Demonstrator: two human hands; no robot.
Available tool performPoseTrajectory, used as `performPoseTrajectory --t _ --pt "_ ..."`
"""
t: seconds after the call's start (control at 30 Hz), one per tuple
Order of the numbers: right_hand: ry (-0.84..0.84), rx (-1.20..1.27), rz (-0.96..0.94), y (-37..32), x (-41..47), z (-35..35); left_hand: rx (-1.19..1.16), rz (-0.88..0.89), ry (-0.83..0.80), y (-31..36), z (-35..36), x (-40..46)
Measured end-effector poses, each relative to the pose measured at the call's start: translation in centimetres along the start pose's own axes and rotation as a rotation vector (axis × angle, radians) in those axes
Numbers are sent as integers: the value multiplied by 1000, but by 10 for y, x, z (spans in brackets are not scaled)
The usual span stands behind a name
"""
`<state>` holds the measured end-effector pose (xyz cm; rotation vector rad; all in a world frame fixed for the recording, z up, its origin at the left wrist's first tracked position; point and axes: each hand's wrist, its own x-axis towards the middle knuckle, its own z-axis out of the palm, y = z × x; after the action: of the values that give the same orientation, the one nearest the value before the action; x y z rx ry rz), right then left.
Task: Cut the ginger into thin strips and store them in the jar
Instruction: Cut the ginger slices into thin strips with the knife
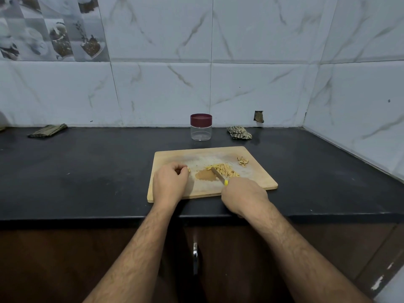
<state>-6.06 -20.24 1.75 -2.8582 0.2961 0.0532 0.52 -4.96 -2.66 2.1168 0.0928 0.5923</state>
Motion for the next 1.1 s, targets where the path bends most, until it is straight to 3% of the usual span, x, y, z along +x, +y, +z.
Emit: performPoseTrajectory --t 0.43,0.83,0.97,1.1 --pt "45 21 -17 -5 0 -1 7 2 6 1 0 0" --pt "119 86 -80 -13 13 12 -194 -105 -24 -9 -10 18" --pt "145 123 -72 -10 13 14 -46 -2 -12 -7 -18 32" --pt "164 161 -53 -9 13 19 254 130 -185 0 -13 49"
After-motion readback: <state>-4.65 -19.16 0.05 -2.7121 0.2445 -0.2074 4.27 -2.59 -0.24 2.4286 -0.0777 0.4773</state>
